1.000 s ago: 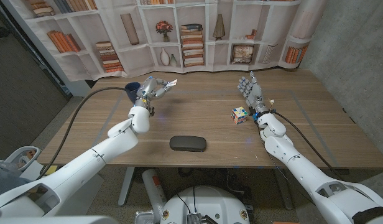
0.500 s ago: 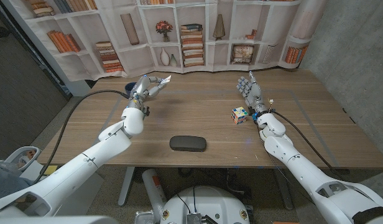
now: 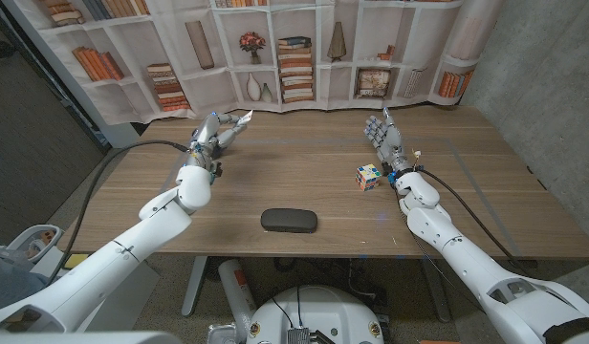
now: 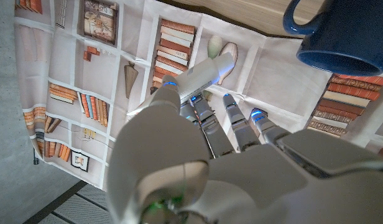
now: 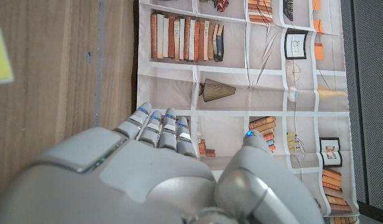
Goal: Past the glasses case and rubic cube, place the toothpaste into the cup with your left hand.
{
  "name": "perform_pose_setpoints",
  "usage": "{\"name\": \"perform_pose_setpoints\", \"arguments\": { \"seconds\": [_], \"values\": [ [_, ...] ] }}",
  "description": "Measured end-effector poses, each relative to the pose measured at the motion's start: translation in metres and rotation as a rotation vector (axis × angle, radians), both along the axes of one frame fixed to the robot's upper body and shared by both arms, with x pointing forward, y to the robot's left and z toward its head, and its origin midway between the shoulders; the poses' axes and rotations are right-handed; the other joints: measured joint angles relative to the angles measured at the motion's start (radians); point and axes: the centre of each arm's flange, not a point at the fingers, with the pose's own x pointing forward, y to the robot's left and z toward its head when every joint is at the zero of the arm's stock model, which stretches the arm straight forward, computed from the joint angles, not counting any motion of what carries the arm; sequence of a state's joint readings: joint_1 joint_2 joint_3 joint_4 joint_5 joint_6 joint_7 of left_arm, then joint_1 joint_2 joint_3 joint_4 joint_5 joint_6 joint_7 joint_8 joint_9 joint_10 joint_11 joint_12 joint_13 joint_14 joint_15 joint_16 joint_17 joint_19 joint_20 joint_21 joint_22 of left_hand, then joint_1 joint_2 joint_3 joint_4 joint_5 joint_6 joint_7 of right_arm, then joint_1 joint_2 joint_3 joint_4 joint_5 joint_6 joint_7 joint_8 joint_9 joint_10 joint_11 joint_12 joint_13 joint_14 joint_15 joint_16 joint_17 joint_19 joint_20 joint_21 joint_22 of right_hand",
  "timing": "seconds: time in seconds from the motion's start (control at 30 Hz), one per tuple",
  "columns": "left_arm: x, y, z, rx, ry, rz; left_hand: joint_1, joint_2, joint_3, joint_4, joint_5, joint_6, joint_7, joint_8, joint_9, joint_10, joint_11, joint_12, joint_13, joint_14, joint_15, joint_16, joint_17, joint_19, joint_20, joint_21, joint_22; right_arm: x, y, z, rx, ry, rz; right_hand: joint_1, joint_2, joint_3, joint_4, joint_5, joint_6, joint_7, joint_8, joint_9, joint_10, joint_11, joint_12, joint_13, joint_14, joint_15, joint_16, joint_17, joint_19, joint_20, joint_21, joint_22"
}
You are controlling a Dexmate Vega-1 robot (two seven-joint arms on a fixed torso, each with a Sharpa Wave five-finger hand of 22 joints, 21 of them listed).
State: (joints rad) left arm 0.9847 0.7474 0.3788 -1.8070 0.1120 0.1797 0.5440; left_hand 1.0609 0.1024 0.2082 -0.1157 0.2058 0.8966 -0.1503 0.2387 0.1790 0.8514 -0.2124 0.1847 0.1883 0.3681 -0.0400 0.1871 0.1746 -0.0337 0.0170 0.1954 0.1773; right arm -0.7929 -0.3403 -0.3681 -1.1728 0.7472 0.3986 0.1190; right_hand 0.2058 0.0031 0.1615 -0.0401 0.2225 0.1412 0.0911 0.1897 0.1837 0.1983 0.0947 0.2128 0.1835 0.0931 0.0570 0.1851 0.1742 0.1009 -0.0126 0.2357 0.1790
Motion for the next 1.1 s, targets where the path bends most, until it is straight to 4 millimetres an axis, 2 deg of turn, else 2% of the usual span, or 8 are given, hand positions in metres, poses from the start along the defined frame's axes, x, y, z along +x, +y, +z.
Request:
{"name": "perform_pose_setpoints", "arguments": {
  "seconds": [0.57,1.1],
  "values": [
    [-0.01,0.025,-0.002,-0.063,-0.008,0.0,0.0,0.0,0.0,0.0,0.0,0.008,0.0,0.0,0.001,0.0,0.0,0.0,0.0,0.0,0.0,0.0,0.0,-0.001,0.001,0.0,0.0,0.005,0.006,0.003,-0.006,0.002,0.008,-0.004,0.004,-0.004,-0.004,0.0,0.0,0.0,0.0,0.0,0.0,0.0,0.0,0.0,0.0,0.0,0.0,0.0,0.005,0.006,-0.007,0.0],
    [-0.019,0.046,0.005,-0.114,-0.036,0.002,0.0,0.0,0.0,0.0,0.0,0.007,0.0,-0.001,0.005,0.0,0.0,0.0,0.0,0.0,0.0,0.0,0.0,-0.004,-0.002,0.0,0.0,0.009,0.011,0.003,-0.008,0.003,0.015,0.001,0.009,-0.004,-0.004,0.0,0.0,0.0,0.0,0.0,0.0,0.0,0.0,0.0,0.0,0.0,0.0,0.0,0.005,0.006,-0.01,0.0]
  ]
}}
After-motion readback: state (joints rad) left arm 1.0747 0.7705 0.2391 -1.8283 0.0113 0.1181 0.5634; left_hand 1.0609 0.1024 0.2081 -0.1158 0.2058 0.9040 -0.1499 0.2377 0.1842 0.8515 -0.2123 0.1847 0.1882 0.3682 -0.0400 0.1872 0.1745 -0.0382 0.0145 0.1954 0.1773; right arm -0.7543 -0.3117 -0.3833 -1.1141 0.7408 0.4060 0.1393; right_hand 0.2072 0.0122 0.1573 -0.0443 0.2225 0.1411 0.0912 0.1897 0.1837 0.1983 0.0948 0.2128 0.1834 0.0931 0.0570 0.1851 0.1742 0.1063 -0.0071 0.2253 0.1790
